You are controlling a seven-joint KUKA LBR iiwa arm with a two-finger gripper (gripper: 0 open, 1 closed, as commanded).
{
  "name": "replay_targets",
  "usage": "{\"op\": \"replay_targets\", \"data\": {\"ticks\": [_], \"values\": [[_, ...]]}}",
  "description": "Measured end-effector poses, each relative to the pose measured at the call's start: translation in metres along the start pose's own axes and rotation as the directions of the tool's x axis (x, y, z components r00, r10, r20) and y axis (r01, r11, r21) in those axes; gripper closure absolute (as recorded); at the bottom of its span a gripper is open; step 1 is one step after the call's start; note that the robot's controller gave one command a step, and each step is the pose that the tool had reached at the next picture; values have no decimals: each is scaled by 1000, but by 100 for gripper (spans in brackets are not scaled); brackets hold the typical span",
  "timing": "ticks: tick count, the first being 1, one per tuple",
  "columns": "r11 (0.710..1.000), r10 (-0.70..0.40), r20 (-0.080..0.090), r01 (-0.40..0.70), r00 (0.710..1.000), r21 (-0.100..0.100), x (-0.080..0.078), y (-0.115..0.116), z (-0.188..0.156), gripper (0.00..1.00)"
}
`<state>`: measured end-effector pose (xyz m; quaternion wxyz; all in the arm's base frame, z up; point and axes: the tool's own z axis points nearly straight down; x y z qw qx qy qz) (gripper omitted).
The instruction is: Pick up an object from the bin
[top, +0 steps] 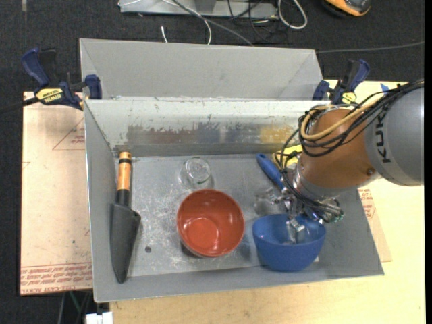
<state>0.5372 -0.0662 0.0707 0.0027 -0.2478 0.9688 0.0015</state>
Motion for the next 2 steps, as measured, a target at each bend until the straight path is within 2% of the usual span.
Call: {"op": "replay_targets", "data": {"ticks": [1,2], "values": [[998,58,1,-58,998,-1,5,-4,0,0],[1000,6,4,-6,1000,-1,-1,1,0,100]]}}
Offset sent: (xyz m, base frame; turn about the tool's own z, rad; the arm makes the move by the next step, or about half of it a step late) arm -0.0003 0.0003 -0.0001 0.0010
